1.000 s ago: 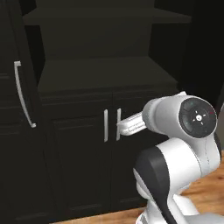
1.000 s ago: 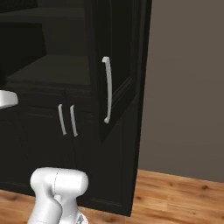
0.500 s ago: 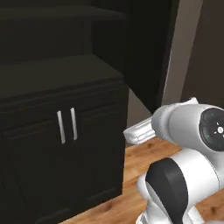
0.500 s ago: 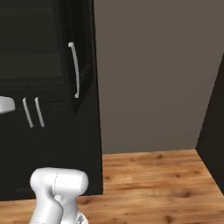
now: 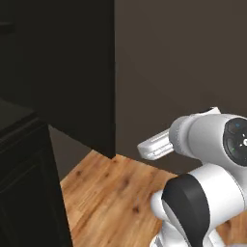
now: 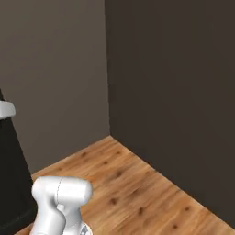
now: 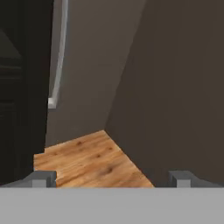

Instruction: Open the cabinet. Pick the bowls from the counter and place them in the cabinet. Then close the cabinet.

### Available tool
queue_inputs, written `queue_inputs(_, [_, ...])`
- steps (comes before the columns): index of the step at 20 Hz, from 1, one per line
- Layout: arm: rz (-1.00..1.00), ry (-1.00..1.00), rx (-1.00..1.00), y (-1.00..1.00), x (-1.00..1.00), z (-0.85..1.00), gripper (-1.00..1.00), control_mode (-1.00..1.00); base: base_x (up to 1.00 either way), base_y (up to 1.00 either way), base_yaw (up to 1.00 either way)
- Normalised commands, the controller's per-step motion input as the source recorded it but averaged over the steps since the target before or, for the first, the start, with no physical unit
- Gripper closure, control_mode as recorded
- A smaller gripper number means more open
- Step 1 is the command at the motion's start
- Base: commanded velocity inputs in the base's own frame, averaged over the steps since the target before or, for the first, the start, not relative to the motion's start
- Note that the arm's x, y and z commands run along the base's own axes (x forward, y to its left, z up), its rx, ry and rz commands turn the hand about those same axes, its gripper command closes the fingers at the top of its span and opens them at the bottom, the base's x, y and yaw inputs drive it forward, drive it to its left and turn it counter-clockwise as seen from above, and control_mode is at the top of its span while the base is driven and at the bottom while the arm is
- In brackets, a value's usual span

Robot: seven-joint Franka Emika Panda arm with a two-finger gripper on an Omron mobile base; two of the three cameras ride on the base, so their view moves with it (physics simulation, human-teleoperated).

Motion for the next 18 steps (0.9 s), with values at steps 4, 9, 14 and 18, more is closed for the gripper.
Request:
queue_inputs(4, [0.00, 0.00, 0.00, 0.00, 0.00, 0.00, -1.00, 1.00, 0.00, 0.00, -1.00])
queue_inputs(9, [0.00, 0.00, 0.00, 0.00, 0.00, 0.00, -1.00, 1.00, 0.00, 0.00, -1.00])
queue_inputs(14, [0.00, 0.00, 0.00, 0.00, 0.00, 0.00, -1.00, 1.00, 0.00, 0.00, -1.00])
queue_inputs(18, [0.00, 0.00, 0.00, 0.00, 0.00, 0.00, -1.00, 1.00, 0.00, 0.00, -1.00])
